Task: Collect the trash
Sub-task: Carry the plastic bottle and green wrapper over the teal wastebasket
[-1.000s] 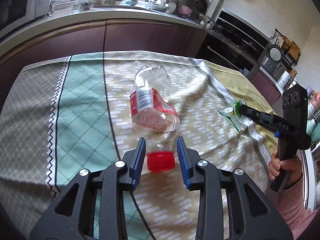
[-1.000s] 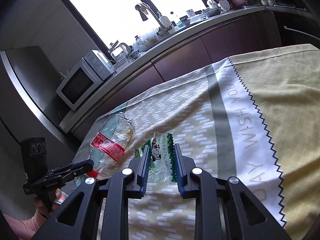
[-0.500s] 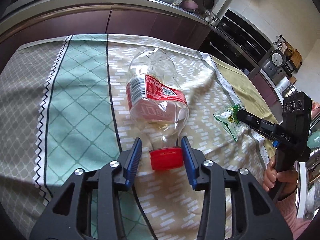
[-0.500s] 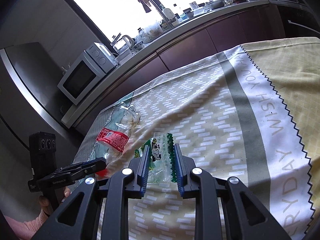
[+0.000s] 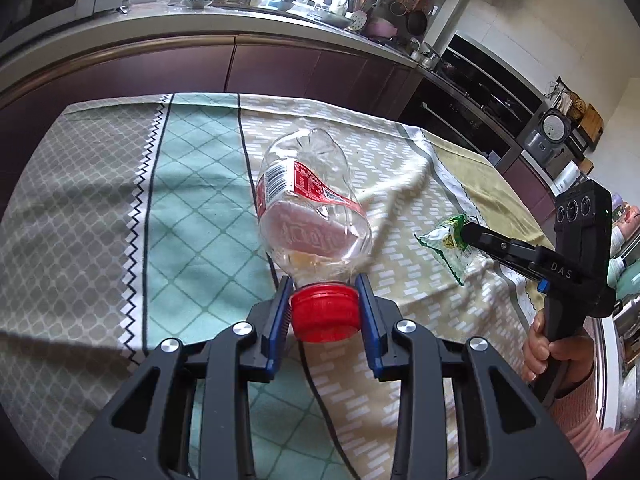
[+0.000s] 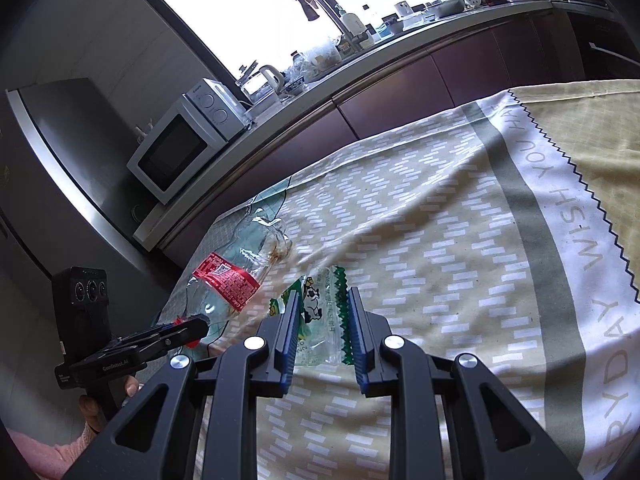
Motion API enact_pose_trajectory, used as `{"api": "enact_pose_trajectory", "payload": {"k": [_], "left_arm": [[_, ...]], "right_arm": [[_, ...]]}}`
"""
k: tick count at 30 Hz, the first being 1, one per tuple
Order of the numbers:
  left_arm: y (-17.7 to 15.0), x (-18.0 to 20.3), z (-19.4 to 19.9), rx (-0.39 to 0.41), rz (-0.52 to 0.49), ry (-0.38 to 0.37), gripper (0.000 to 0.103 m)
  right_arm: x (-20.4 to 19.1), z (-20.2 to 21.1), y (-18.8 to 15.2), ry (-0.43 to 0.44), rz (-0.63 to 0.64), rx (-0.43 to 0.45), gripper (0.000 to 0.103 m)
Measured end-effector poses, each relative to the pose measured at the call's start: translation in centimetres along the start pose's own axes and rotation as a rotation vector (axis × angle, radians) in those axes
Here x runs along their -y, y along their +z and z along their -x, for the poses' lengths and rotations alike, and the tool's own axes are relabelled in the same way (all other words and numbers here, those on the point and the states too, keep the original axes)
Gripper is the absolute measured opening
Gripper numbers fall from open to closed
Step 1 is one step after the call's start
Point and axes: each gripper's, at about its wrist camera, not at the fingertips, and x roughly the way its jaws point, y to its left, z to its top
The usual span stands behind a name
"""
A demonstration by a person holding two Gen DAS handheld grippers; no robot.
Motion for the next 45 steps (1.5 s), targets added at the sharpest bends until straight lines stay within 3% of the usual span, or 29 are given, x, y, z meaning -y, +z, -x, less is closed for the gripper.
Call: {"api": "enact_pose_trajectory", "payload": {"k": [8, 19, 22, 28, 36, 45], "left_arm": [[-1.4, -2.2, 2.8, 0.025, 0.009, 0.038, 0.033], [-2.4, -4.2, 2.0, -0.013, 0.058, 0.007, 0.043], [-2.3, -4.2, 1.6, -0.020, 0.072, -0.025, 0.033], [-2.2, -3.8, 2.2, 0.006, 0.063, -0.006, 0.032], [-2.5, -4.4, 6.2, 0.072, 0.031, 0.044, 0.032], [-3.4, -6.7, 13.7, 0.195, 0.027, 0.116, 0.032]], "right_arm": [[-1.9, -1.4, -0.3, 0.031, 0.025, -0.019, 0.022], [-2.9, -2.4, -1.0, 0.039, 0.024, -0.043, 0.022], [-2.9, -2.3, -1.1, 0.035, 0.020, -0.046, 0.022], [-3.1, -2.4, -1.7, 0.036, 0.016, -0.050, 0.022], [-4.4, -2.7, -1.6, 0.072, 0.031, -0.052, 0.022], [-8.3, -4.8, -1.8, 0.138, 0.093, -0.091, 0.022]]}}
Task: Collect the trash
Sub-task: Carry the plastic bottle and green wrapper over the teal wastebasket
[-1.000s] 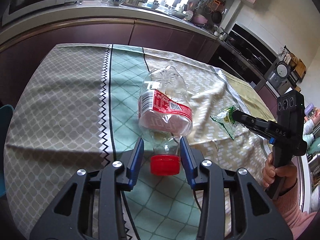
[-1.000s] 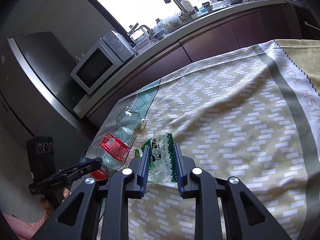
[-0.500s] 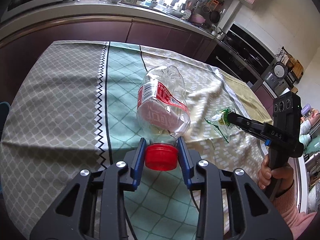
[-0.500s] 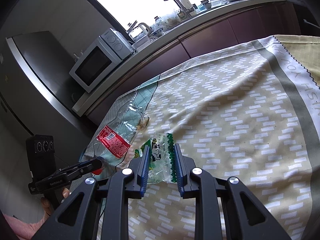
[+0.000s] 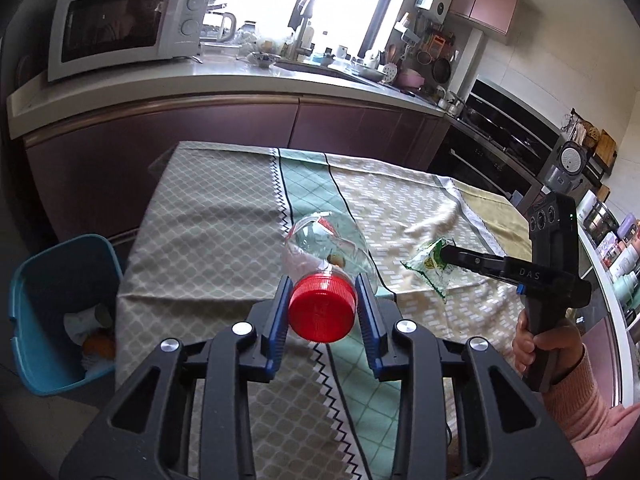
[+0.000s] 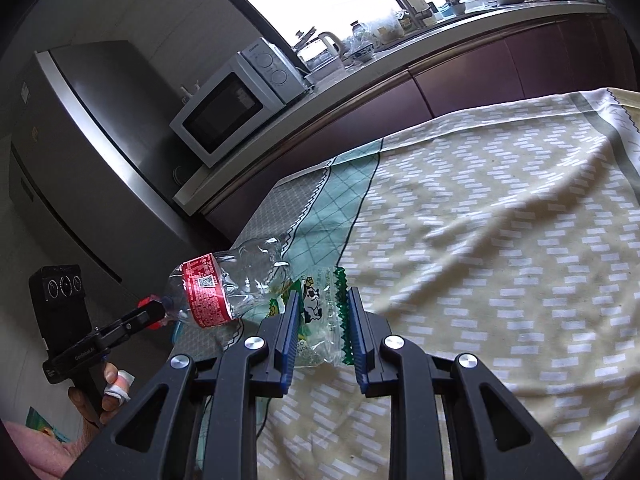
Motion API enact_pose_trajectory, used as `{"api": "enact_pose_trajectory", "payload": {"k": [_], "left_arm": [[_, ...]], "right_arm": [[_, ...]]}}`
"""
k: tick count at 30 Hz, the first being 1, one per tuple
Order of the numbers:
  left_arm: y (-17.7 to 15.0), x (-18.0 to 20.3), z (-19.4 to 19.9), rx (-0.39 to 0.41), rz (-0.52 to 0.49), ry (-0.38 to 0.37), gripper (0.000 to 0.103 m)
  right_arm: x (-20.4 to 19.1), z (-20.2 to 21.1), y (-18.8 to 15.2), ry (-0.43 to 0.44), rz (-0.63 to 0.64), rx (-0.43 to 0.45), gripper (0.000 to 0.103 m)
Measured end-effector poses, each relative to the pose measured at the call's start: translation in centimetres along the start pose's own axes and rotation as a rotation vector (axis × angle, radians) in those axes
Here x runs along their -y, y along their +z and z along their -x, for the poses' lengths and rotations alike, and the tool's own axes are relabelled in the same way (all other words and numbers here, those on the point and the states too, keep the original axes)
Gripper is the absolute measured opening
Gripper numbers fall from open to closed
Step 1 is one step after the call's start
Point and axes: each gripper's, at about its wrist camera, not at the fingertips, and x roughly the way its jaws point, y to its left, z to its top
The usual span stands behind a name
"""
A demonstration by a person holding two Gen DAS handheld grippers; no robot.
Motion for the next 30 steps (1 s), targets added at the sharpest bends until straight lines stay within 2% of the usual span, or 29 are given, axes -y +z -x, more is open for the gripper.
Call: {"api": "enact_pose_trajectory", "payload": {"k": [12, 23, 26, 30], "left_arm": [[1.4, -5.3, 8.5, 0.150, 0.056, 0.089, 0.032], [1.8, -12.0, 15.3, 0.250, 0.129, 0.252, 0.032], [1.7, -14.3, 16.1, 0.257, 0.149, 0.304, 0.032], [1.0, -17.8, 15.2, 0.217, 0.205, 0.343, 0.032]], "right_arm": [[-7.2, -6.0, 0.0, 0.125, 0.101, -0.100, 0.022], [-14.5, -12.4, 0.1, 0.240, 0.186, -0.196, 0.022], [-16.7, -14.4, 0.3, 0.261, 0.211, -0.222, 0.022], [-19.3, -17.0, 0.5, 0.266, 0.253, -0.256, 0.022]]}}
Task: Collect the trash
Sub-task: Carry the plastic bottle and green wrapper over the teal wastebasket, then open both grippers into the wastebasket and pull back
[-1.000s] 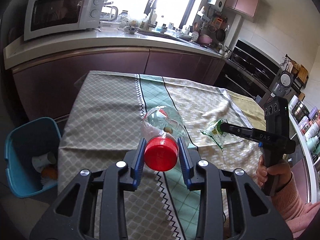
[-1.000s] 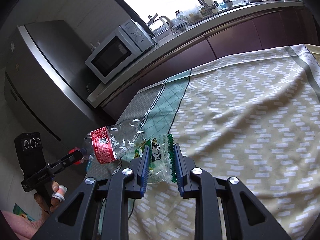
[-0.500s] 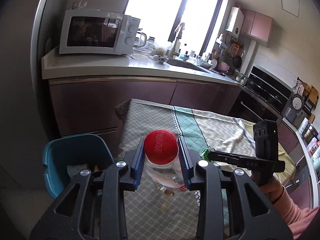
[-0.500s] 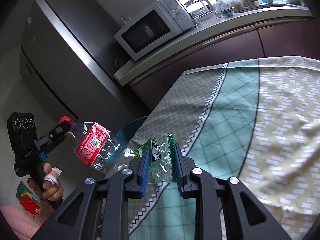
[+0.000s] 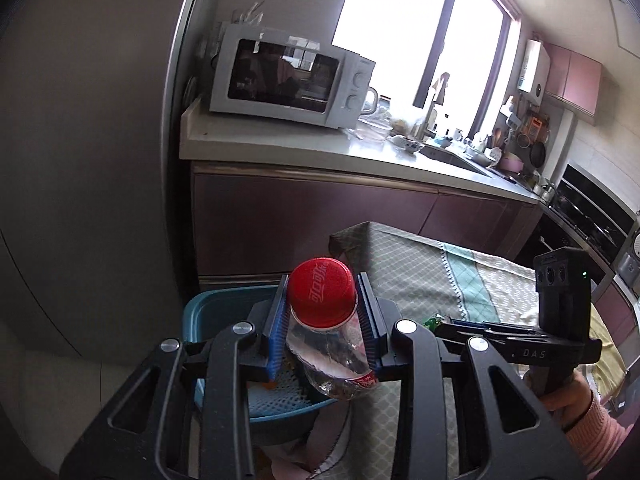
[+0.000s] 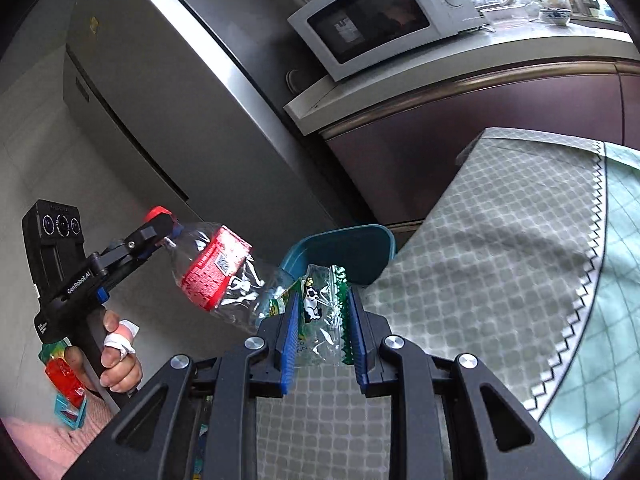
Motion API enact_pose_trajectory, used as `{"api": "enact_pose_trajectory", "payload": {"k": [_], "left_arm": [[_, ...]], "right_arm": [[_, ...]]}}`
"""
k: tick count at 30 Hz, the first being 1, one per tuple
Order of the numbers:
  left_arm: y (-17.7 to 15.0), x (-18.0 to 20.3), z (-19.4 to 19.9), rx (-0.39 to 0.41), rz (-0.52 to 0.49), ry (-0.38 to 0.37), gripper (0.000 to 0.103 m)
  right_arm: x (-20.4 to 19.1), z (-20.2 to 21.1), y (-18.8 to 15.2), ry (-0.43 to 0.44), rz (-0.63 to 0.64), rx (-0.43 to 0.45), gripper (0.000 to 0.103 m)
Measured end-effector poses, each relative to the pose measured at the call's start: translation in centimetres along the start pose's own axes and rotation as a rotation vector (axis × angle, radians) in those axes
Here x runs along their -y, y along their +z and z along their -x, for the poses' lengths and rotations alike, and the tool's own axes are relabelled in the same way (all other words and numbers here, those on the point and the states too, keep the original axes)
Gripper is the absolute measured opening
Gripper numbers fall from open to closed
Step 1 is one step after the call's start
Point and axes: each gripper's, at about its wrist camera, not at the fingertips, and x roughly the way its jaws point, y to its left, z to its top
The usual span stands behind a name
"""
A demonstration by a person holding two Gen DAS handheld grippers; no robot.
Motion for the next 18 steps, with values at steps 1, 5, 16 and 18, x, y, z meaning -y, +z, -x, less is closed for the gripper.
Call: {"api": "enact_pose_trajectory", "payload": {"k": [1, 5, 16, 18], "left_arm": [[-0.3, -0.7, -0.7, -0.017, 0.003, 0.011, 0.032], [-1.5, -2.6, -3.6, -0.076, 0.015, 0.041, 0.032], [-3.3, -4.1, -9.1, -0.176, 0.007, 0.086, 0.032], [-3.6, -4.0, -10.1, -0.197, 0.009, 0.090, 0.032]], "right_arm": [[-0.3, -0.8, 0.3, 0.000, 0.007, -0.011, 0.022], [-1.1, -3.9, 1.2, -0.023, 0.025, -0.060, 0.022], [-0.9, -11.3, 1.9, -0.108, 0.018, -0.193, 0.023], [-0.8, -12.0, 1.9, -0.125, 0.024, -0.203, 0.024]]}}
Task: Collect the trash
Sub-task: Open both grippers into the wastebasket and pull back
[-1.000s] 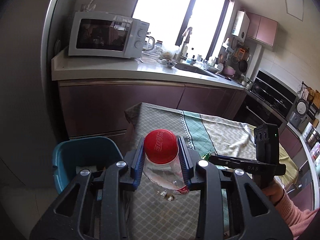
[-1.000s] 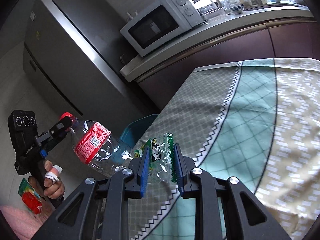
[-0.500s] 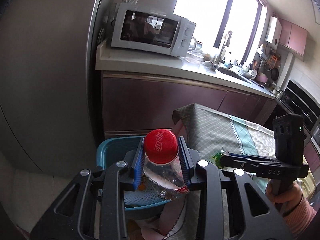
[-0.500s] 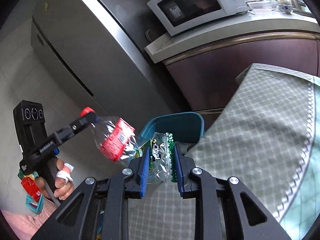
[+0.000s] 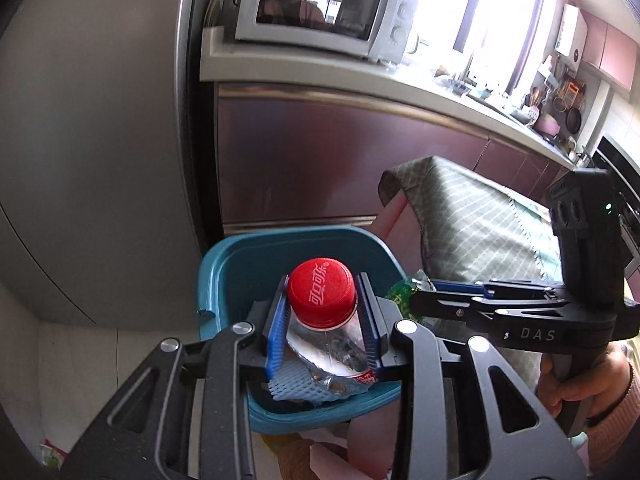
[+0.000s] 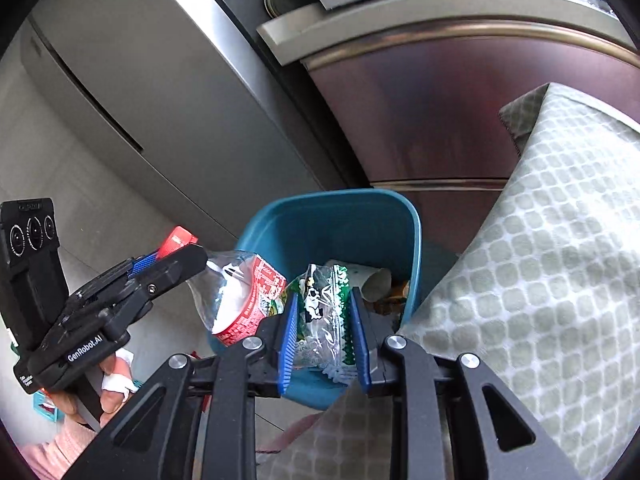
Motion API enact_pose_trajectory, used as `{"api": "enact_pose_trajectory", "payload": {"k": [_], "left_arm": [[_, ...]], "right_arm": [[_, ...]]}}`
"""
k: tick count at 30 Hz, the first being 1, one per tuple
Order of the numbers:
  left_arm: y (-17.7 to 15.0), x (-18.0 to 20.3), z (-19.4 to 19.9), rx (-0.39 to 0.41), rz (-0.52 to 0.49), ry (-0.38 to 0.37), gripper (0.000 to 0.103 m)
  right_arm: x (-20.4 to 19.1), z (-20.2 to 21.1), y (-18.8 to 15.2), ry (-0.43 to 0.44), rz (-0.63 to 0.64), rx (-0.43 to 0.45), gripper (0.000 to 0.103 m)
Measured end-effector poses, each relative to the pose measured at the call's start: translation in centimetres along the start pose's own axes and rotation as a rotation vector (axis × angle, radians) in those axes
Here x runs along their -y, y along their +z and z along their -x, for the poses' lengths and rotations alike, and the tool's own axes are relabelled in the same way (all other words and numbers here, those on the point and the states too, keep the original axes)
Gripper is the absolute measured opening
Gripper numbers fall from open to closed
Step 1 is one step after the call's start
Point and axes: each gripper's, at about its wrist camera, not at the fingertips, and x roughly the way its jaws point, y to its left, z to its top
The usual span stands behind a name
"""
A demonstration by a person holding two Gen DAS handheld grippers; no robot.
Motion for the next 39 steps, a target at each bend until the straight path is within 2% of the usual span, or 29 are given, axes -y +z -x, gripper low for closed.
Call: {"api": "enact_pose_trajectory", "payload": {"k": [5, 12, 16, 18, 21, 25, 27, 28, 29, 32, 35, 39], "left_arm": [[-0.6, 0.2, -2.0, -0.030, -0.002, 0.022, 0.032], [-1.2, 1.5, -2.2, -0.005, -0.032, 0.053, 0.033], [-1.6, 2.3, -0.9, 0.028, -0.058, 0.072, 0.047], [-1.7, 2.7, -0.1, 0.043, -0.069, 0.074, 0.049], [-1.9, 3.3, 1.1, 0.066, -0.081, 0.075, 0.059], [-2.3, 4.0, 3.4, 0.117, -0.076, 0.058, 0.071], [-2.8, 4.8, 4.6, 0.154, -0.087, 0.050, 0.081], [-3.1, 5.4, 5.4, 0.177, -0.093, 0.055, 0.091], [-3.4, 5.9, 6.1, 0.199, -0.098, 0.055, 0.097], [-4.5, 7.9, 7.7, 0.239, -0.117, 0.033, 0.097], [-5.6, 9.9, 8.5, 0.246, -0.129, 0.009, 0.097], [-7.2, 12.9, 9.5, 0.271, -0.146, -0.003, 0.097]], "right_arm": [[-0.7, -0.8, 0.8, -0.031, 0.020, -0.006, 0.026], [-0.7, -1.1, 0.8, -0.048, 0.024, 0.005, 0.026], [-0.6, -0.5, 0.2, -0.037, 0.017, 0.018, 0.031], [-0.7, 0.0, -0.1, -0.034, 0.027, 0.034, 0.035], [-0.9, 1.4, -0.9, -0.036, 0.049, 0.064, 0.040], [-0.9, 4.5, -2.6, -0.051, 0.064, 0.138, 0.048], [-1.2, 6.4, -3.6, -0.078, 0.083, 0.191, 0.055], [-1.3, 7.5, -4.3, -0.097, 0.091, 0.219, 0.060], [-1.5, 8.6, -5.1, -0.116, 0.102, 0.251, 0.066], [-1.5, 11.8, -7.7, -0.200, 0.124, 0.341, 0.082], [-1.0, 14.6, -10.2, -0.291, 0.108, 0.412, 0.092], [0.0, 17.8, -13.7, -0.384, 0.071, 0.490, 0.095]]}}
